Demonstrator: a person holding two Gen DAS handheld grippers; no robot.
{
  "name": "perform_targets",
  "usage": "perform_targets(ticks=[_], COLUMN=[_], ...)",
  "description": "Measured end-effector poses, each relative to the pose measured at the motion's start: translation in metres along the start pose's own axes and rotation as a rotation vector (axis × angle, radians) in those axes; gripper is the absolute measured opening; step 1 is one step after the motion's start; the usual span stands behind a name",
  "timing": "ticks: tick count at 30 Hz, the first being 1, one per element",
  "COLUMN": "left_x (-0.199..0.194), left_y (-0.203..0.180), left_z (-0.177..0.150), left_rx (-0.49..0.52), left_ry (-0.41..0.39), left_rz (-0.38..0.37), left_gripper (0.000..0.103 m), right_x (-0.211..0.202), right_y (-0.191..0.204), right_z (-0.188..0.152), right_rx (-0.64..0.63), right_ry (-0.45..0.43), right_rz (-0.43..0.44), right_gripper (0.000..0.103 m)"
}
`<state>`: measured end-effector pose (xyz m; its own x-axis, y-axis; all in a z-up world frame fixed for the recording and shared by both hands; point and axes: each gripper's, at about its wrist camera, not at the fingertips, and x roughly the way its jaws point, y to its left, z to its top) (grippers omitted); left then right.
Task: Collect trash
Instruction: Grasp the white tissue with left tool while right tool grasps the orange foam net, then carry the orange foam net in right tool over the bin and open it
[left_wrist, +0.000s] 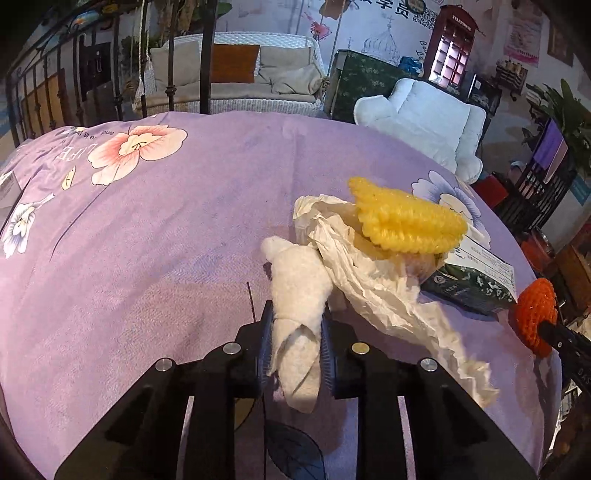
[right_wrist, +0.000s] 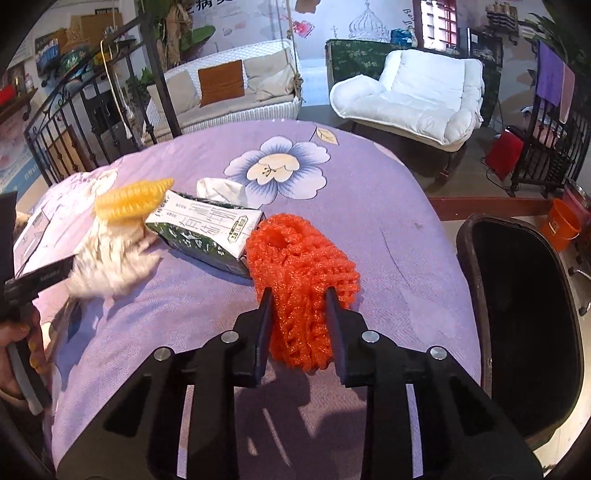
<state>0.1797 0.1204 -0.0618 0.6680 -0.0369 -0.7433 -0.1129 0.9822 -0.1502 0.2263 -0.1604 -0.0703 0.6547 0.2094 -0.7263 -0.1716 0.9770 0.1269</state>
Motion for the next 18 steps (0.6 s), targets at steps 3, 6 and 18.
perform_targets(ticks=[3, 6, 18], left_x=[-0.019, -0.04, -0.085], left_y=[-0.004, -0.009, -0.035], left_z=[-0.008, -0.017, -0.044], left_rx=[0.005, 0.006, 0.051], left_ry=[-0.035, -0.07, -0.135], left_rz=[-0.01, -0.028, -0.109], left_gripper=[0.023, 0.023, 0.023], right_x=[-0.013, -0.025, -0.065], right_y=[-0.003, -0.006, -0.03], right_z=[-0.005, -0.011, -0.036], right_rx=[0.016, 0.032, 0.108], right_ry=[-0.038, -0.064, -0.126], right_rz=[-0.001, -0.003, -0.004], right_gripper=[0.028, 0.028, 0.028])
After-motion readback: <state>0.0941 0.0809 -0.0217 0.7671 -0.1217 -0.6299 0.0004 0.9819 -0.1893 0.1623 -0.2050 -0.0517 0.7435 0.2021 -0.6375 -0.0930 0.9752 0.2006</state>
